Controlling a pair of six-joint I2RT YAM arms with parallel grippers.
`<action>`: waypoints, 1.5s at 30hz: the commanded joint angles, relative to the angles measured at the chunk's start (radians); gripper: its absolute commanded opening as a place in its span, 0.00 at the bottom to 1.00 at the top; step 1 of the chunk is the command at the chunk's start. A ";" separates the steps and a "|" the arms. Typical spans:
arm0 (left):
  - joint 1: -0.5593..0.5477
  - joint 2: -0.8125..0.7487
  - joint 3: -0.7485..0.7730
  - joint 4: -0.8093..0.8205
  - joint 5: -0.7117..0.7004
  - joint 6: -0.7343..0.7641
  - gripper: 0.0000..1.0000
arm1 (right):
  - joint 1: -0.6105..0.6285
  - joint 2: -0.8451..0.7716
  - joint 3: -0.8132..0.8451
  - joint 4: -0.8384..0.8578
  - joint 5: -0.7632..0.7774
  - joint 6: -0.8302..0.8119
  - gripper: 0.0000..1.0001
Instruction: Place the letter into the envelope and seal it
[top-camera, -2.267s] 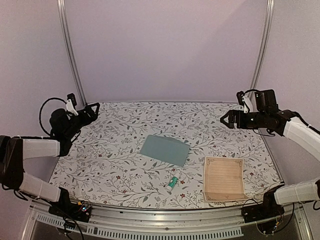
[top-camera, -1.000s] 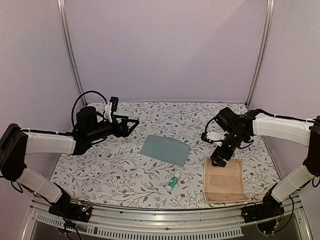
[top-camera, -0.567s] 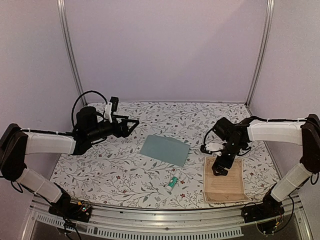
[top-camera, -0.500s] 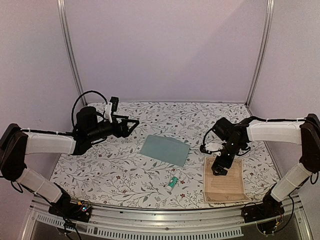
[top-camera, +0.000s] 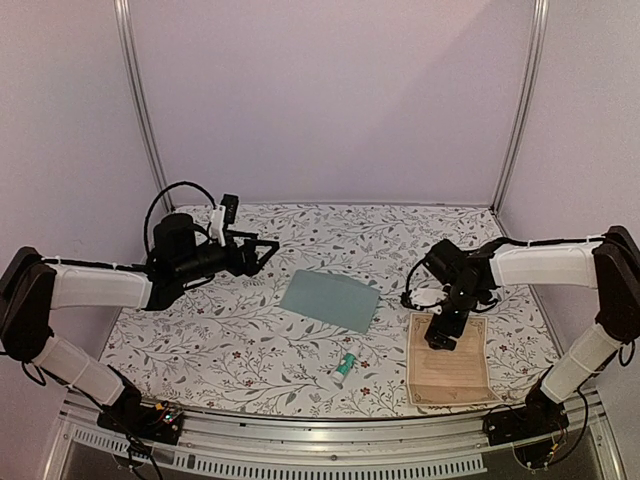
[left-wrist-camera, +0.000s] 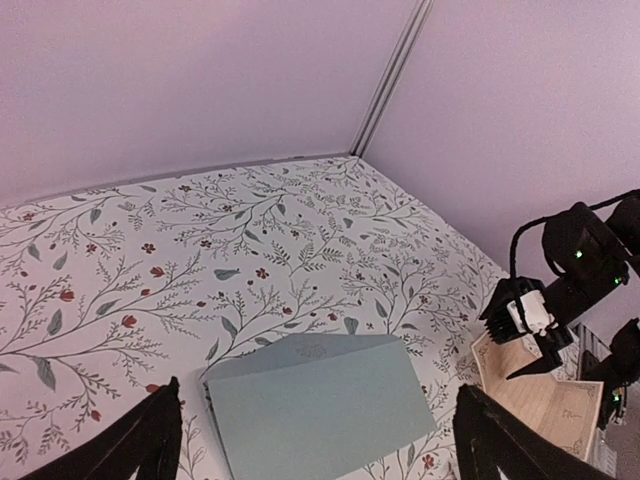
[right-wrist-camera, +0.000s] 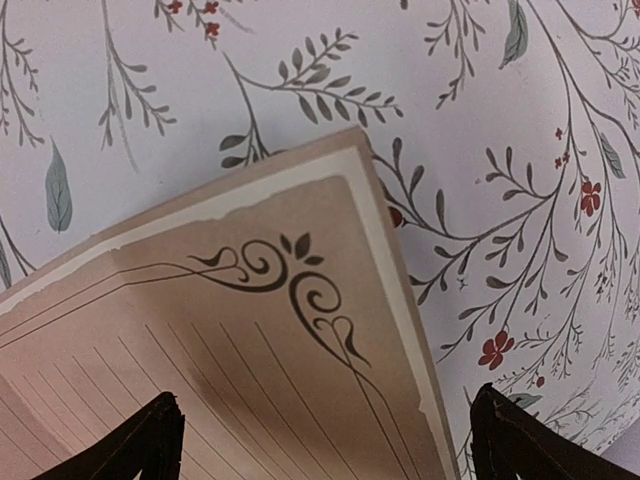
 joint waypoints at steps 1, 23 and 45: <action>-0.020 0.014 0.023 -0.002 0.000 0.016 0.94 | -0.010 0.028 0.008 -0.005 -0.011 -0.013 0.99; -0.027 0.024 0.026 -0.006 -0.014 0.018 0.94 | -0.015 -0.166 -0.045 0.052 -0.065 -0.008 0.18; -0.372 0.383 0.366 -0.159 0.314 0.252 0.98 | -0.014 -0.497 -0.126 0.143 0.140 0.026 0.99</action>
